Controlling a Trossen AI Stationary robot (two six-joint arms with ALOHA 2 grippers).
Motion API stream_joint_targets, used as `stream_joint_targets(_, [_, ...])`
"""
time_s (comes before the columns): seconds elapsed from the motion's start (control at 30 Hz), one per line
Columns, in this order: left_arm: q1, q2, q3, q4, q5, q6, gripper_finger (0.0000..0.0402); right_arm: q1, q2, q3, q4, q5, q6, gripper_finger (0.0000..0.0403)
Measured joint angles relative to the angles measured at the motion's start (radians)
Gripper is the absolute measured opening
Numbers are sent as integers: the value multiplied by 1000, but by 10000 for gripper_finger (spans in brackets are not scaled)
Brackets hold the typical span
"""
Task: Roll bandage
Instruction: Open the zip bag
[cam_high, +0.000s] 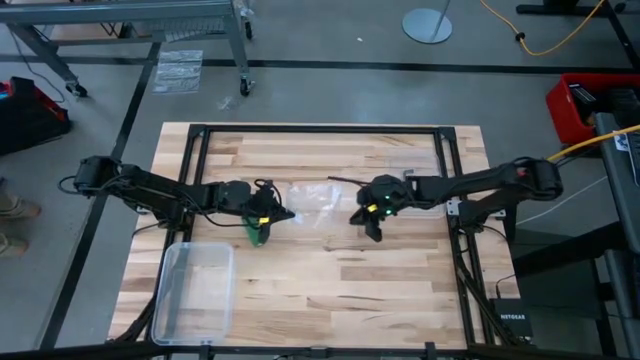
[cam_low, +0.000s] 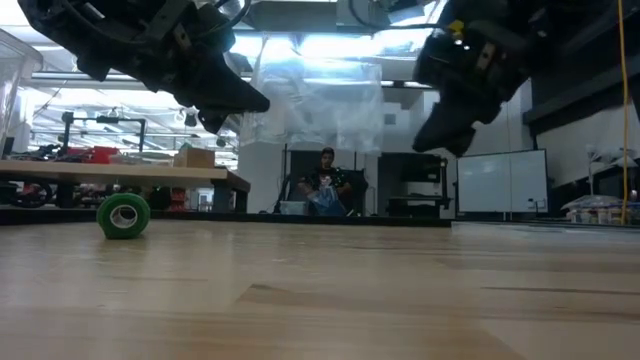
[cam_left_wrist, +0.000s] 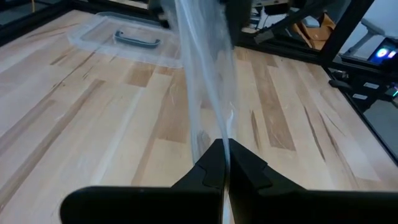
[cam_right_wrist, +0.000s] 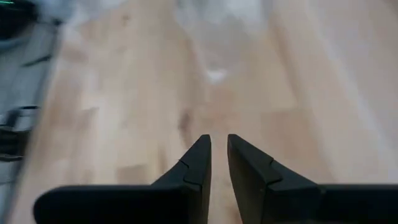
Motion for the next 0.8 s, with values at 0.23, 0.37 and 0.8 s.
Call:
stream_joint_targets(0.23, [0,0,0,2,0,-12,0,2,-194,-216,33,136,108,58])
stream_joint_targets(0.37, [0,0,0,4,0,-11,0,2,-242,-386,290,163,241,58])
stream_joint_targets(0.8, [0,0,0,8,0,-9,0,2,-243,-474,462,209,359,58])
